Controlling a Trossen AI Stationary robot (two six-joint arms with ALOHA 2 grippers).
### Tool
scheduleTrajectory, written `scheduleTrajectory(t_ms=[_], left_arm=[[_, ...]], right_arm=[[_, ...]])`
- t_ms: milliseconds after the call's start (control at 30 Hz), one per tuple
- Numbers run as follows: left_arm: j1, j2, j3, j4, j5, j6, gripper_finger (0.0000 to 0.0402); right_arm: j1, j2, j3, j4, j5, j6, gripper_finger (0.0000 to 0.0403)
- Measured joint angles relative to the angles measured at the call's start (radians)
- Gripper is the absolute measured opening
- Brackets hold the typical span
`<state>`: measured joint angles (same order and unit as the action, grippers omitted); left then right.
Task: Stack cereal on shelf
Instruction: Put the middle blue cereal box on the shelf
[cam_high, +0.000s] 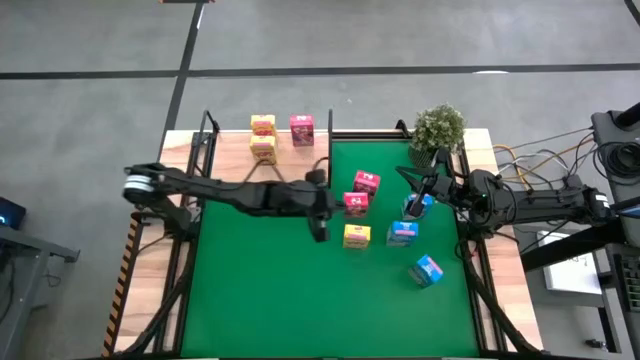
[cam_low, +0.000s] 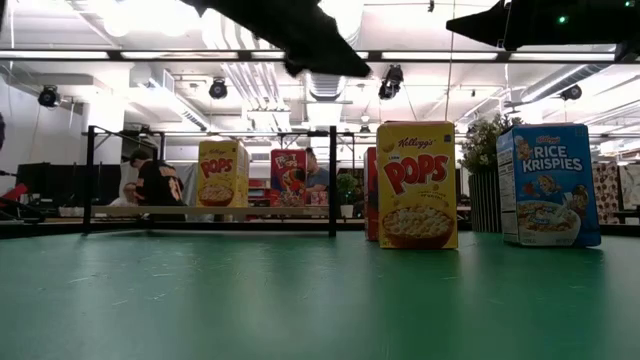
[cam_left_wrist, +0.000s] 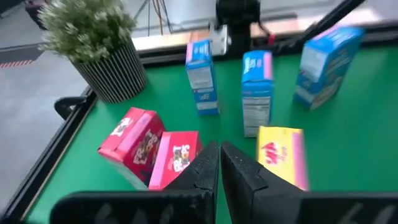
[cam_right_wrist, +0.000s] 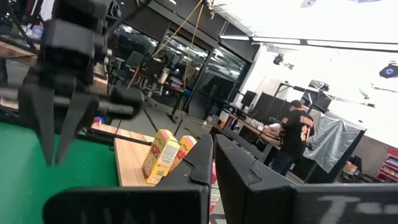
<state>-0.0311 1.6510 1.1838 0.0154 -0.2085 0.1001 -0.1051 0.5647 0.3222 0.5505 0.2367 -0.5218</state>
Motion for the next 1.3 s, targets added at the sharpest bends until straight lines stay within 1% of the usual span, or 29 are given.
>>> scheduleTrajectory(t_ms=[133,200,467,500,633,667,800,867,933,1000,1067,1167,1300], left_arm=[[0.025,0.099,0.110,-0.068,0.000,0.029,0.0029],[0.035,0.130,0.142,-0.094,0.000,0.038,0.0046],[0.045,0.149,0.158,-0.086,0.019,0.039,0.0115],[0.045,0.149,0.157,-0.085,0.033,0.036,0.0124],[0.035,0.149,0.157,-0.059,0.179,0.011,0.0155],[0.030,0.149,0.157,-0.057,0.199,0.005,0.0161],[0.010,0.149,0.161,-0.051,0.200,-0.007,0.0181],[0.001,0.150,0.161,0.013,0.200,-0.003,0.0186],[-0.004,0.163,0.162,0.116,0.199,-0.004,0.0189],[-0.007,0.188,0.162,0.203,0.200,-0.008,0.0190],[-0.008,0.212,0.162,0.253,0.208,-0.008,0.0190],[-0.007,0.248,0.180,0.314,0.243,-0.013,0.0190],[-0.007,0.313,0.221,0.375,0.280,-0.016,0.0190]], right_arm=[[0.000,0.000,0.000,-0.003,0.000,0.000,0.0009],[0.000,0.000,0.000,-0.008,0.000,-0.001,0.0009],[0.000,0.000,0.000,-0.023,0.000,-0.003,0.0009],[0.000,0.000,0.000,-0.023,0.000,-0.003,0.0009],[0.000,0.000,0.000,-0.025,0.000,0.014,0.0009],[0.000,0.000,0.000,-0.027,0.000,0.027,0.0009],[0.003,0.000,0.012,-0.054,-0.008,0.083,0.0009],[0.009,0.000,0.053,-0.127,-0.010,0.137,0.0009],[0.021,0.000,0.109,-0.237,-0.028,0.200,0.0009],[0.034,0.001,0.161,-0.345,-0.083,0.258,0.0009],[0.052,0.000,0.201,-0.428,-0.138,0.307,0.0009],[0.100,-0.003,0.219,-0.467,-0.161,0.358,0.0009],[0.190,-0.010,0.203,-0.431,-0.159,0.353,0.0009]])
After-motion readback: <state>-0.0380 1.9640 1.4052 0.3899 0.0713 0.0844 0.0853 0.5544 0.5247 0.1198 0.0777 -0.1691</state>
